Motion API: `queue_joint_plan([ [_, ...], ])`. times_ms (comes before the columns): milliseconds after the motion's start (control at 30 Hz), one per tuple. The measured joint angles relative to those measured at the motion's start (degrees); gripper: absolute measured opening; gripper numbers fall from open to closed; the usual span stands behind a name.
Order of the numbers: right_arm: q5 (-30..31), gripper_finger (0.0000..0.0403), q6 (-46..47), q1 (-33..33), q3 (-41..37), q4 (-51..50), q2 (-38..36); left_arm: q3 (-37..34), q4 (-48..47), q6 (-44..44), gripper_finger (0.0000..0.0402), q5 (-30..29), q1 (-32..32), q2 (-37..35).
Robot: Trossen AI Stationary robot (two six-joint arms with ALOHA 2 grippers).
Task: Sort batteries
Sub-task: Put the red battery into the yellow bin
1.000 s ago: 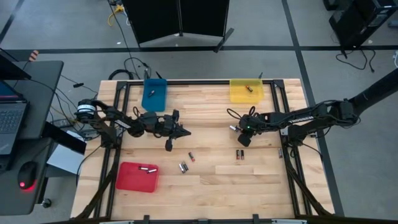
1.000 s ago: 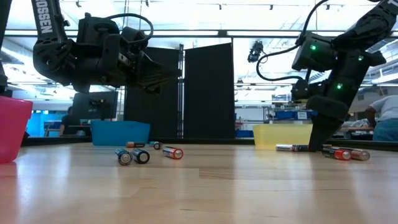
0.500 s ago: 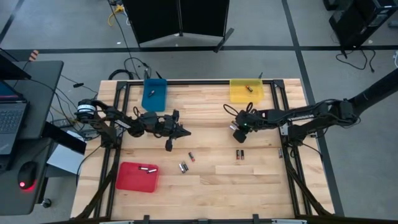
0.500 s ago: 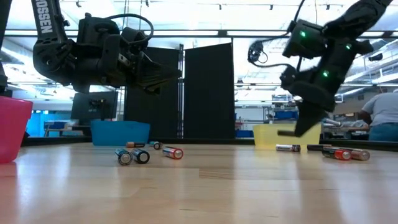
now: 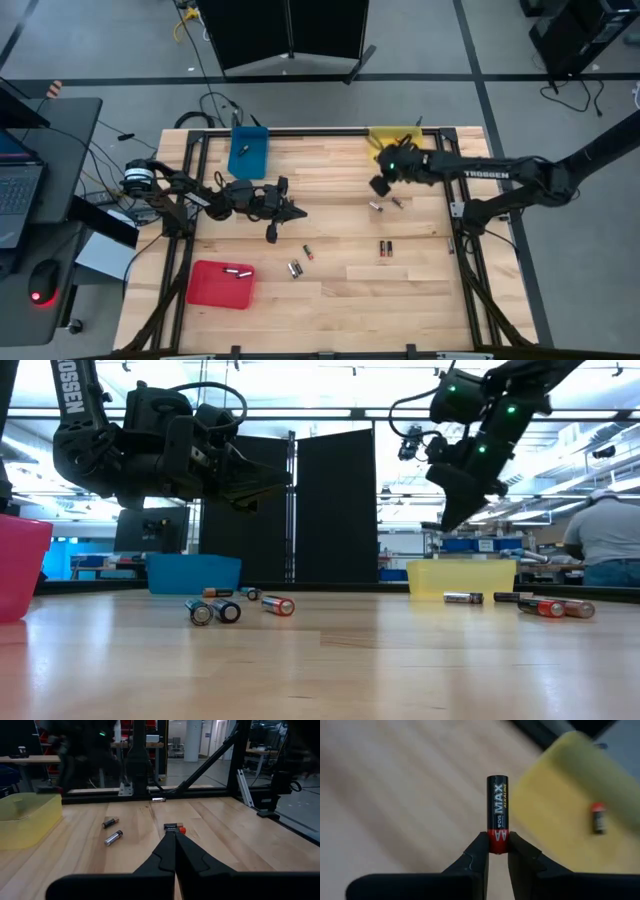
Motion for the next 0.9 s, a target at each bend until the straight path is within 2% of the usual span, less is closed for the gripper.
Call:
queue_joint_plan([
  [233,-1.5,0.0057,-4.4,-13.8,0.5,1.3,0.7,0.0,0.0,0.0,0.0006,0.0,0.0,0.0],
  [467,-8.5,0.0057,-8.7,-25.0,0.5,6.0,8.5,0.0,-0.4,1.3,0.0006,-0.9,0.0,0.0],
  [667,-12.0,0.0057,-9.9,-30.7,0.4,9.4,14.9,0.0,-1.5,1.3,0.0006,-1.5,0.0,0.0],
  [900,-13.2,0.0059,-10.1,-33.4,0.6,9.8,19.0,0.0,-1.5,1.3,0.0006,-1.6,0.0,0.0],
])
